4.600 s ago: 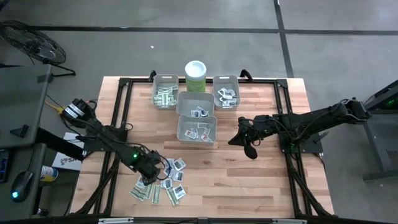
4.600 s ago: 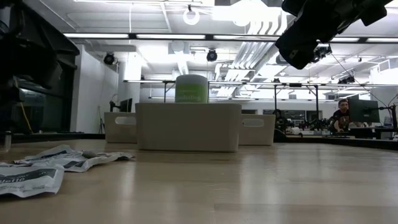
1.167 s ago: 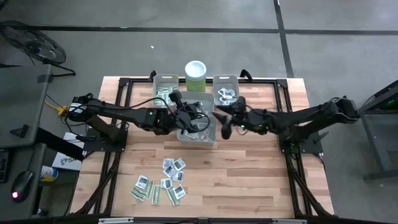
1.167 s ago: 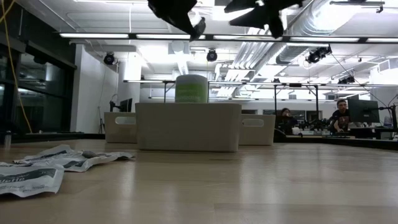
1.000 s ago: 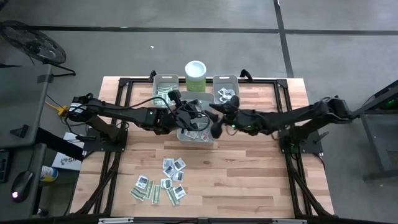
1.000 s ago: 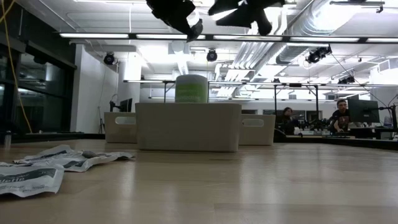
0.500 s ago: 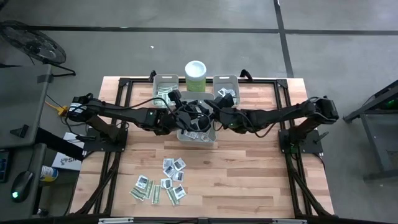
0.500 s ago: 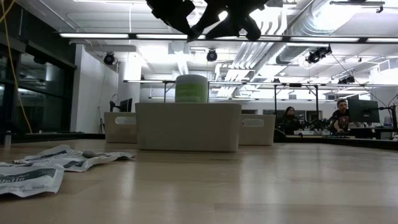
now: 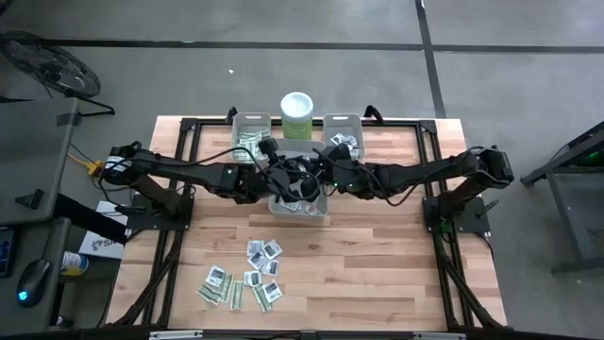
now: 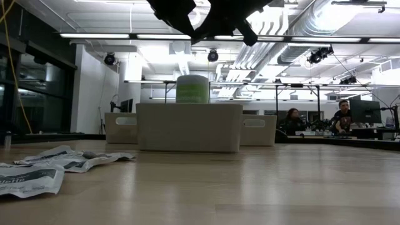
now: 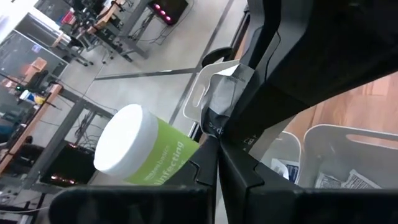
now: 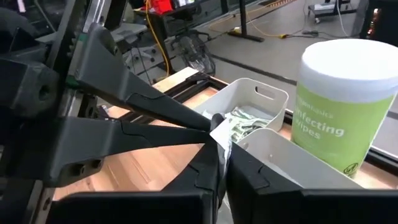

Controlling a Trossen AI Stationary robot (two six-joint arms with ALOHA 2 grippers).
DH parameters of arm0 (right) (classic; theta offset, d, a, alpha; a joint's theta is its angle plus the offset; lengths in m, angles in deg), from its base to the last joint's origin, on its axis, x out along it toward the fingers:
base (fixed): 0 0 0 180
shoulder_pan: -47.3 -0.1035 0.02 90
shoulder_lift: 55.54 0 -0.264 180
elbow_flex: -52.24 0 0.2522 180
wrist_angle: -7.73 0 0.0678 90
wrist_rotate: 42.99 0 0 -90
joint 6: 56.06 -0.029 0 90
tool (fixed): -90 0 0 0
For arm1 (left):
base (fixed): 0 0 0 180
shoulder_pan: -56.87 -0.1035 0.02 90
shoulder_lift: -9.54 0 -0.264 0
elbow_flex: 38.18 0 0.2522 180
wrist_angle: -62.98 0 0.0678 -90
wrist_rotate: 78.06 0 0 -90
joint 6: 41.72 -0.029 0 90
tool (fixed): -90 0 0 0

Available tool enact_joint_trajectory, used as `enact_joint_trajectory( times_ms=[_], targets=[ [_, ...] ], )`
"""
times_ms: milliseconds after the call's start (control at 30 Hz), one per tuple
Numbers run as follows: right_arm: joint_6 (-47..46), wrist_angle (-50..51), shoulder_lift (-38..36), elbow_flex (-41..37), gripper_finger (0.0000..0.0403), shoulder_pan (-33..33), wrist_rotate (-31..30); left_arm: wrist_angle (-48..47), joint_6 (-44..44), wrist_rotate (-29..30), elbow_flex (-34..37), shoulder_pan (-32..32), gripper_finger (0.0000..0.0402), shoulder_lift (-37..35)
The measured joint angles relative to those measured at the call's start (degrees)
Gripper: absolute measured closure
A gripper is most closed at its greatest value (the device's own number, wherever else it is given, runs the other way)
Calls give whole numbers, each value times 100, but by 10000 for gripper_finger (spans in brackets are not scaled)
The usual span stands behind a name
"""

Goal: Pick & Place First Aid Supplies
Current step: Put the towelette pack into the right bin

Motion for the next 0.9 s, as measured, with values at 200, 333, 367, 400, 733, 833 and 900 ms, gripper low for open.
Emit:
enact_joint_trajectory(
  times_ms=[200, 333, 367, 400, 733, 833, 900],
  targets=[
    [-267, 285, -2, 0, 397, 0, -136, 15, -286, 85, 0, 6, 358, 2],
    [-629, 681, -13, 0, 399, 36, -191, -55, -308, 299, 0, 6, 312, 2],
    [-763, 819, -20, 0, 400, 53, -206, -117, -310, 354, 0, 5, 300, 2],
    [-868, 963, -45, 0, 400, 80, -204, -228, -310, 390, 0, -7, 289, -9],
    [-1493, 2768, -560, 0, 402, 579, -102, -1462, 820, -466, 0, -793, 251, -576],
    [-1488, 3341, -681, 0, 402, 859, 130, -1600, 985, -916, -1, -1032, 251, -778],
    [-1309, 3669, -693, 0, 402, 1085, 358, -1658, 990, -1115, 0, -1139, 251, -852]
  ],
)
